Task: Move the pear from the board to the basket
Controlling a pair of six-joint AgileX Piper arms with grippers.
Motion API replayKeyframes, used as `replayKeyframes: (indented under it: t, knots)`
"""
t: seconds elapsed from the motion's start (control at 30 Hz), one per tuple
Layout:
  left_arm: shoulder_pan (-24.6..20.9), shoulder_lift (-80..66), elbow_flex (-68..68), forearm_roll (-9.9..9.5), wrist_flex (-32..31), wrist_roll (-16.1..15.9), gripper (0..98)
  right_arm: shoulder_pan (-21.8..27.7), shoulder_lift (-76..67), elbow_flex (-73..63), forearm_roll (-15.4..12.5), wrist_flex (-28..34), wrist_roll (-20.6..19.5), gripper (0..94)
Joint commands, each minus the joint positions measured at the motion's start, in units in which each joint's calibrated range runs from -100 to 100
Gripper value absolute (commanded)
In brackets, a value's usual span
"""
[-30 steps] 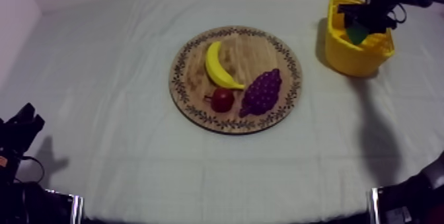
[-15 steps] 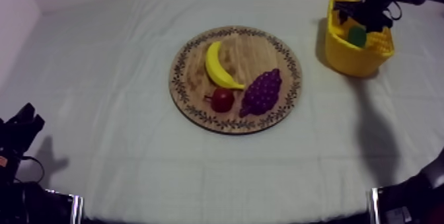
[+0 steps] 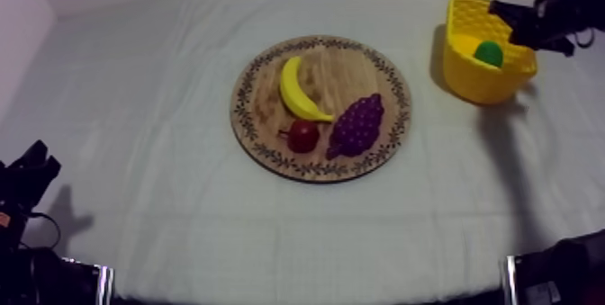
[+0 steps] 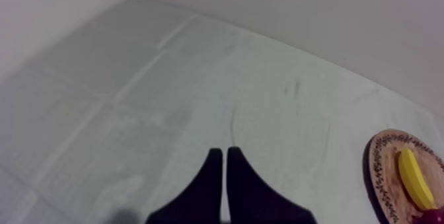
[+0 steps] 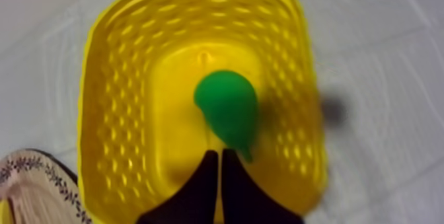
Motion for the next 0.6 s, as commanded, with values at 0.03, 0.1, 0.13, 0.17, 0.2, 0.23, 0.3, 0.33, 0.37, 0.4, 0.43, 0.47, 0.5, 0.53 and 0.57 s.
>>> replayKeyframes:
  t: [0.03,0.1,0.13,0.17,0.2,0.23,0.3,0.33,0.37,0.4,0.43,0.47,0.5,0.53,0.57]
  knots:
    - [-0.03,-0.04,0.00,0.00,0.02,0.00,0.1,0.31,-15.89,12.34,-1.03,-0.15,1.03,0.7]
    - [-0.03,-0.04,0.00,0.00,0.02,0.00,0.1,0.63,-21.53,16.65,-2.03,-0.21,2.38,0.6]
    - [-0.03,-0.04,0.00,0.00,0.02,0.00,0.1,0.80,-24.35,18.83,-2.52,-0.33,3.11,0.6]
    - [-0.03,-0.04,0.00,0.00,0.02,0.00,0.1,0.95,-27.25,21.02,-2.92,-0.41,3.76,0.6]
    - [-0.03,-0.04,0.00,0.00,0.02,0.00,0.1,1.03,-30.24,23.29,-3.19,-0.47,4.24,0.6]
    - [-0.03,-0.04,0.00,0.00,0.02,0.00,0.1,1.06,-33.33,25.65,-3.30,-0.49,4.53,0.6]
    - [-0.03,-0.04,0.00,0.00,0.02,0.00,0.1,1.15,-39.82,30.40,-3.47,-0.58,4.93,0.6]
    - [-0.03,-0.04,0.00,0.00,0.02,0.00,0.1,1.30,-43.17,32.76,-3.66,-0.68,5.29,0.6]
    - [-0.03,-0.04,0.00,0.00,0.02,0.00,0.1,1.58,-46.43,35.04,-4.11,-0.95,5.94,0.6]
    - [-0.03,-0.04,0.00,0.00,0.02,0.00,0.1,1.97,-49.60,37.28,-4.86,-1.33,6.89,0.6]
    - [-0.03,-0.04,0.00,0.00,0.02,0.00,0.1,2.41,-52.66,39.51,-5.72,-1.89,7.86,0.6]
    - [-0.03,-0.04,0.00,0.00,0.02,0.00,0.1,2.81,-55.57,41.74,-6.55,-2.57,8.77,0.6]
    - [-0.03,-0.04,0.00,0.00,0.02,0.00,0.1,3.09,-58.42,44.06,-7.19,-3.24,9.48,0.6]
    - [-0.03,-0.04,0.00,0.00,0.02,0.00,0.1,3.26,-61.10,46.29,-7.67,-3.71,10.01,0.6]
    - [-0.03,-0.04,0.00,0.00,0.02,0.00,0.1,3.34,-63.69,48.35,-8.18,-4.01,10.54,0.6]
